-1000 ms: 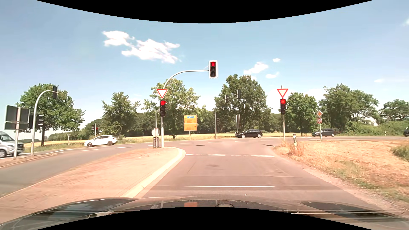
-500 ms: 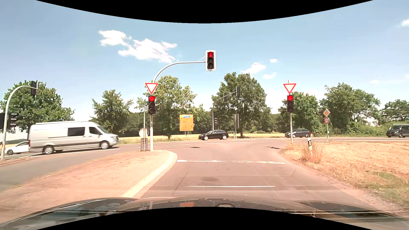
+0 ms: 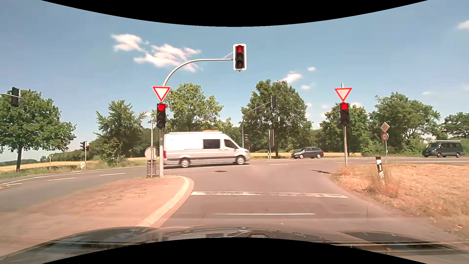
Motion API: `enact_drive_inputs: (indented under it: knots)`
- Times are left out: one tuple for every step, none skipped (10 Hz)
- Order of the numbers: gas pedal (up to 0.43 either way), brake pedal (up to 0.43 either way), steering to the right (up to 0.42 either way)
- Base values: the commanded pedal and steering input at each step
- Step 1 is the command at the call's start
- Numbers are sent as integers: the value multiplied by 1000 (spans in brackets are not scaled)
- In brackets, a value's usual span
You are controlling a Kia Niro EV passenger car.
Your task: Follow the waypoints while adhering to traffic rules and regulations
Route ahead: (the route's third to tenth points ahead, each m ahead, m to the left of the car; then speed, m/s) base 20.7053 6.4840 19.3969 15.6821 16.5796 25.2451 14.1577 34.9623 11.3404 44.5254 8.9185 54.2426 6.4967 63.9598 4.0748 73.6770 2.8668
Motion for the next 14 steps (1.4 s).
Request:
enact_drive_inputs:
  knots:
    - [0,128,12]
    - [0,122,12]
    - [0,116,11]
    - [0,116,9]
    - [0,122,6]
    - [0,128,4]
    - [0,128,3]
    - [0,134,-1]
    - [0,134,-6]
    - [0,134,-6]
    - [0,128,-6]
    - [0,134,-6]
    - [0,134,-6]
    - [0,128,-6]
